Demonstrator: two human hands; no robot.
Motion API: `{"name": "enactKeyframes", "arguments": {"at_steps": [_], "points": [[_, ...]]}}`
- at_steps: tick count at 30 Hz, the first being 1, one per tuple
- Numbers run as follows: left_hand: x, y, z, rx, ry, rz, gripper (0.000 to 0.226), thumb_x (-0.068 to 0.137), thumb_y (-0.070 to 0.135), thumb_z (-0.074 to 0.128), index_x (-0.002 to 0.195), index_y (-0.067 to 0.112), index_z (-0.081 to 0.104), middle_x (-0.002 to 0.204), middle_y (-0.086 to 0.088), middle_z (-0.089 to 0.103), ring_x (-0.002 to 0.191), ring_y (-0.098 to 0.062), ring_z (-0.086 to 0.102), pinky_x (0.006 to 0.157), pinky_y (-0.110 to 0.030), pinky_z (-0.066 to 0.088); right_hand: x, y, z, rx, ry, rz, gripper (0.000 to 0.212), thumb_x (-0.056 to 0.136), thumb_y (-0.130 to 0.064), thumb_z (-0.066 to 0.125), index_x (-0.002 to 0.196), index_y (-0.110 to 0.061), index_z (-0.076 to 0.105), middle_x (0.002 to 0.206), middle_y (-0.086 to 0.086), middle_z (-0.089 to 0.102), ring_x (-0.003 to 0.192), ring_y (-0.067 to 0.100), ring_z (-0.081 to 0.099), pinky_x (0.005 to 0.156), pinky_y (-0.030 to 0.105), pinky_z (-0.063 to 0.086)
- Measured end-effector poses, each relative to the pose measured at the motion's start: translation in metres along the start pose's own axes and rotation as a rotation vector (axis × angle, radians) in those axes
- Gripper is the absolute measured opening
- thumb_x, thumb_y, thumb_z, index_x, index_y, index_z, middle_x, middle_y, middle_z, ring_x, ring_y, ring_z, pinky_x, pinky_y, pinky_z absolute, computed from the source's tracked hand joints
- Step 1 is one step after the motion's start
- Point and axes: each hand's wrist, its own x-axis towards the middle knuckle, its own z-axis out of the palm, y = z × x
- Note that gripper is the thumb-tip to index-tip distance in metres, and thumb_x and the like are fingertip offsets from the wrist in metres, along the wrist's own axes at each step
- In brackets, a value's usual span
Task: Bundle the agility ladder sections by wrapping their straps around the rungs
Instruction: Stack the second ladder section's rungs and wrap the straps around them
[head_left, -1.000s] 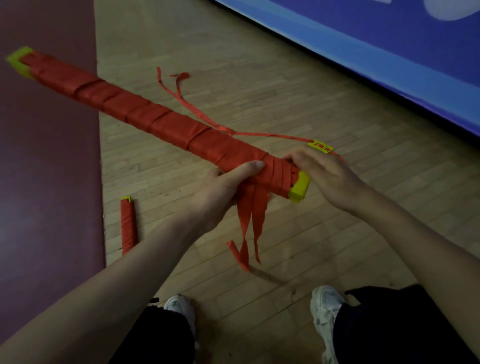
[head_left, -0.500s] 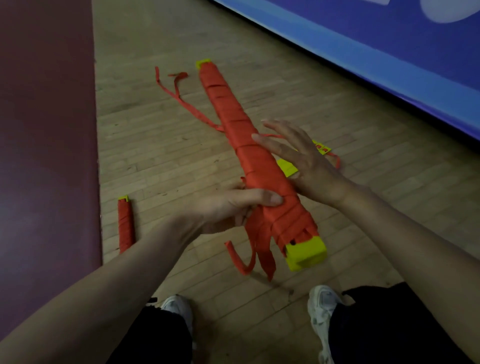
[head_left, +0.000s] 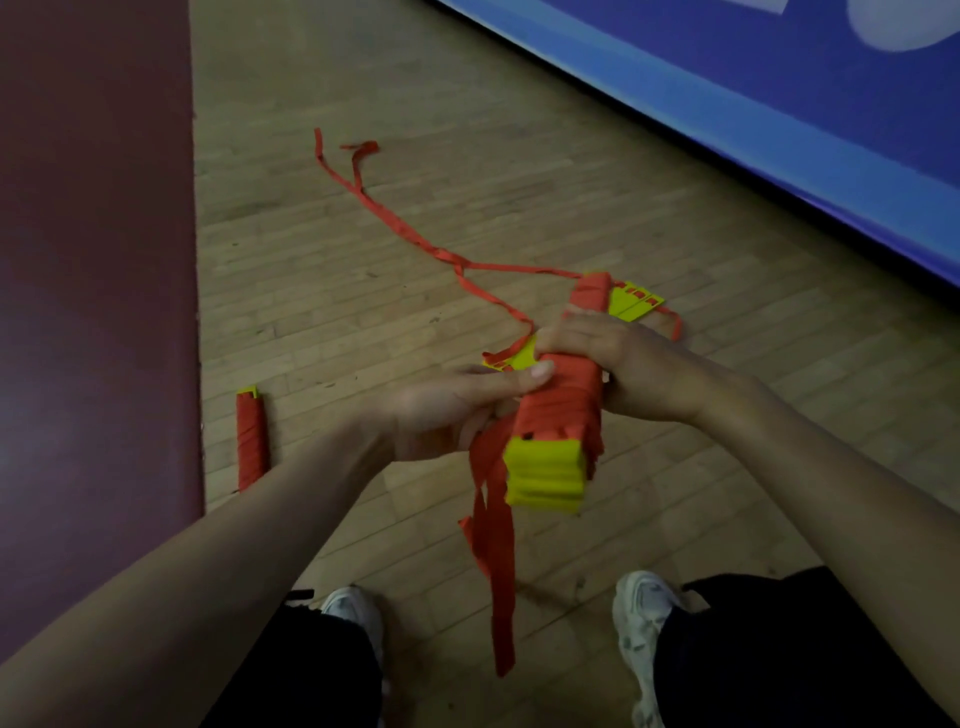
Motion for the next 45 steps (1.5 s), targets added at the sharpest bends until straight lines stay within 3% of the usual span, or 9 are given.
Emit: {"name": "enactKeyframes", "arguments": {"at_steps": [4, 10, 13, 18, 25, 30, 37, 41, 45], "points": [[0.002, -0.001, -0.002, -0.045, 0.124, -0.002, 0.048, 0.094, 0.042, 0.043, 0.062, 0.011, 0.062, 0.054, 0.0, 0.056, 0.041, -0.01, 0.051, 0.043, -0.02, 0.046, -0.002, 0.0, -0.003, 0.091, -0.097, 0.142, 0.04, 0.071, -0.008, 0.066, 0.111, -0.006, 0.063, 0.107, 0.01, 0.065, 0.101, 0.018, 0.057, 0.091, 0.028, 0.041], [0.01, -0.007, -0.007, -0.239, 0.145, 0.209, 0.022, 0.074, 0.027, 0.049, 0.094, 0.018, 0.054, 0.061, 0.001, 0.043, 0.042, -0.007, 0.028, 0.044, -0.019, 0.01, -0.004, 0.0, -0.018, 0.139, -0.131, 0.304, 0.031, 0.071, 0.0, 0.066, 0.093, -0.021, 0.064, 0.085, -0.007, 0.059, 0.078, -0.001, 0.049, 0.067, -0.001, 0.032], [0.014, -0.013, -0.007, -0.327, 0.183, 0.298, 0.012, 0.063, 0.013, 0.047, 0.072, 0.015, 0.055, 0.063, 0.001, 0.038, 0.047, -0.008, 0.028, 0.046, -0.021, 0.014, -0.003, -0.001, -0.029, 0.205, -0.108, 0.386, 0.035, 0.066, -0.009, 0.063, 0.068, -0.042, 0.05, 0.063, -0.02, 0.054, 0.062, -0.006, 0.048, 0.057, 0.007, 0.032], [0.023, -0.02, -0.005, -0.23, 0.247, 0.438, 0.048, 0.056, 0.003, 0.068, 0.096, 0.013, 0.045, 0.075, 0.005, 0.049, 0.051, -0.01, 0.029, 0.045, -0.022, 0.021, -0.005, 0.006, -0.034, 0.196, -0.1, 0.521, 0.028, 0.067, -0.015, 0.067, 0.059, -0.034, 0.048, 0.054, -0.011, 0.046, 0.053, -0.001, 0.046, 0.054, 0.028, 0.037], [0.031, -0.022, 0.003, 0.066, 0.603, 0.57, 0.019, 0.081, 0.022, 0.069, 0.082, 0.008, 0.057, 0.068, -0.005, 0.045, 0.054, -0.008, 0.04, 0.052, -0.019, 0.033, -0.004, 0.002, -0.038, 0.032, -0.152, 0.588, 0.019, 0.071, -0.027, 0.067, 0.073, -0.032, 0.049, 0.069, -0.008, 0.057, 0.073, 0.019, 0.057, 0.059, 0.029, 0.041], [0.033, -0.024, 0.003, 0.117, 0.712, 0.615, 0.038, 0.092, 0.027, 0.06, 0.081, -0.01, 0.061, 0.072, -0.011, 0.056, 0.068, -0.016, 0.051, 0.062, -0.025, 0.04, -0.002, 0.001, -0.034, -0.016, -0.181, 0.613, 0.047, 0.072, -0.036, 0.065, 0.116, -0.028, 0.05, 0.102, 0.001, 0.065, 0.093, 0.026, 0.062, 0.076, 0.038, 0.052], [0.024, -0.018, -0.005, 0.125, 0.558, 0.554, 0.014, 0.084, 0.014, 0.067, 0.082, 0.01, 0.054, 0.06, 0.001, 0.06, 0.046, -0.009, 0.046, 0.049, -0.022, 0.039, 0.0, -0.007, -0.042, 0.085, -0.208, 0.624, 0.06, 0.066, -0.029, 0.069, 0.123, -0.019, 0.049, 0.101, -0.003, 0.064, 0.085, 0.015, 0.061, 0.074, 0.032, 0.05], [0.022, -0.017, -0.005, 0.106, 0.573, 0.579, 0.03, 0.077, 0.015, 0.071, 0.09, -0.009, 0.06, 0.077, -0.013, 0.065, 0.064, -0.015, 0.062, 0.063, -0.029, 0.05, 0.0, -0.007, -0.04, 0.444, -0.256, 0.635, 0.027, 0.057, -0.006, 0.07, 0.077, -0.016, 0.056, 0.062, -0.007, 0.052, 0.056, 0.008, 0.047, 0.054, 0.027, 0.038], [0.02, -0.013, -0.004, 0.243, 0.61, 0.654, 0.021, 0.081, 0.023, 0.066, 0.084, 0.002, 0.066, 0.084, -0.012, 0.064, 0.079, -0.019, 0.059, 0.075, -0.039, 0.048, -0.003, -0.001, -0.038, 0.597, -0.29, 0.642, 0.026, 0.067, 0.006, 0.067, 0.072, -0.016, 0.053, 0.061, -0.005, 0.048, 0.054, 0.009, 0.045, 0.055, 0.028, 0.037]]}}
